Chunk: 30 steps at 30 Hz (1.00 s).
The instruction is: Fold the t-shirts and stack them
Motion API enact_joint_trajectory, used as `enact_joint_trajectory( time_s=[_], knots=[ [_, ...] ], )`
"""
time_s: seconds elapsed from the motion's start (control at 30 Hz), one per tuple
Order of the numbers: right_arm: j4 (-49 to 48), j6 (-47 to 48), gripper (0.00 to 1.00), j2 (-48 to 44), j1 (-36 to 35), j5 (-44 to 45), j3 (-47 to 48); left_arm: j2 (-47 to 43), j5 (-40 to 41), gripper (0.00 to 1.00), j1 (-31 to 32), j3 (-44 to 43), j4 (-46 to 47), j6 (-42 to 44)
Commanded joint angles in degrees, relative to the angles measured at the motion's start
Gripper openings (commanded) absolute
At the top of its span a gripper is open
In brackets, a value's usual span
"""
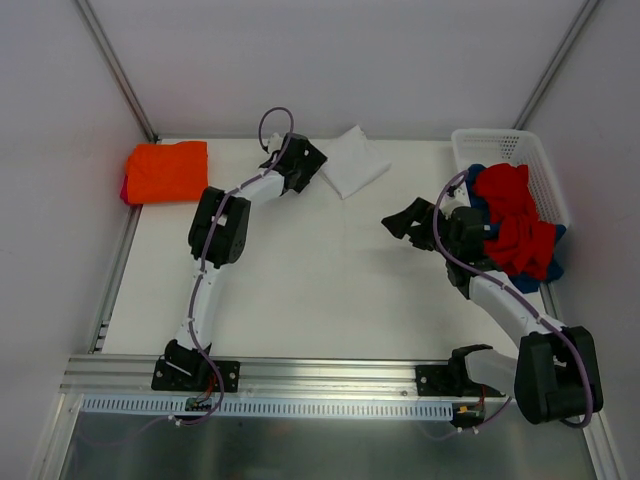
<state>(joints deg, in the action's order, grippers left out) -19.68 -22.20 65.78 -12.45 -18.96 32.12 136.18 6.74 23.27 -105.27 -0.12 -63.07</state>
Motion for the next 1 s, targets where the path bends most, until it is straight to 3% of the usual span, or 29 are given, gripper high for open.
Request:
enact_joint_trajectory(
  time_s=[0.0,0.27,0.5,0.6,0.63,0.7,0.97],
  knots=[
    [-2.29,0.84,0.99,0.84,1.28,-1.6,0.66,5.83,1.0,0.87,0.73,-5.53,-1.64,-6.01],
    [-2.29,0.66,0.99,2.25,2.25,-2.04,0.49,15.52,-0.86,0.86,1.69,-19.96,-1.64,-8.74],
    [-2.46,0.4,0.99,4.27,2.78,-2.31,0.84,16.49,-0.33,0.82,1.78,-20.06,-1.29,-9.0],
    [-2.99,-0.04,0.99,5.32,2.78,-2.75,0.84,16.31,-0.33,0.42,1.7,-19.79,-1.02,-8.48],
    [-3.08,-0.21,0.99,5.5,2.78,-3.01,0.84,16.4,-0.41,0.2,1.69,-19.88,-1.02,-8.21],
    [-3.17,-0.3,0.99,5.68,2.69,-3.19,0.84,16.84,-1.29,0.0,1.26,-20.67,-1.02,-7.69],
    [-4.13,-1.18,0.99,5.24,2.78,-3.98,0.67,16.31,-8.66,0.0,-2.61,-23.13,-1.11,1.7]
  ],
)
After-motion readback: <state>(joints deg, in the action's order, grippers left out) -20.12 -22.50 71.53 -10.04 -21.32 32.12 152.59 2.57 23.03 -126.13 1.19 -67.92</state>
